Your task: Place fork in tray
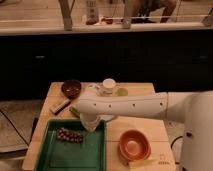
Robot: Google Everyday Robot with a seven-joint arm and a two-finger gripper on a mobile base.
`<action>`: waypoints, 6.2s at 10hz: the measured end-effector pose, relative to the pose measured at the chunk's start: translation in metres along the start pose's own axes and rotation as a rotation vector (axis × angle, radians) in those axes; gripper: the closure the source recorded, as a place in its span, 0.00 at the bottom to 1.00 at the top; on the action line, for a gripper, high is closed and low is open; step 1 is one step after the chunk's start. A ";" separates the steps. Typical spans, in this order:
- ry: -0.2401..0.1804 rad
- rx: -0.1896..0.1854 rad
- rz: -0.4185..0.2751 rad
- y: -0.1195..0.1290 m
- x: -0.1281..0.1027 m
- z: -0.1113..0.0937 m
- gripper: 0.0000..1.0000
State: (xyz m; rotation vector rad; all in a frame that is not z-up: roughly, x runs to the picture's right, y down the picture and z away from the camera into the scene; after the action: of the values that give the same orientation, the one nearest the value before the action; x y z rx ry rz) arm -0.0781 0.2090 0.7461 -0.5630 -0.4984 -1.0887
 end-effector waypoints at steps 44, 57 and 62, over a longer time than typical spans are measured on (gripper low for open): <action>0.000 -0.057 -0.010 -0.005 0.006 0.001 0.20; 0.000 -0.057 -0.010 -0.005 0.006 0.001 0.20; 0.000 -0.057 -0.010 -0.005 0.006 0.001 0.20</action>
State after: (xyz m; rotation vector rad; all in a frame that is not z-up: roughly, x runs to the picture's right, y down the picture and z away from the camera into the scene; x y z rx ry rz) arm -0.0803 0.2041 0.7514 -0.6107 -0.4722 -1.1153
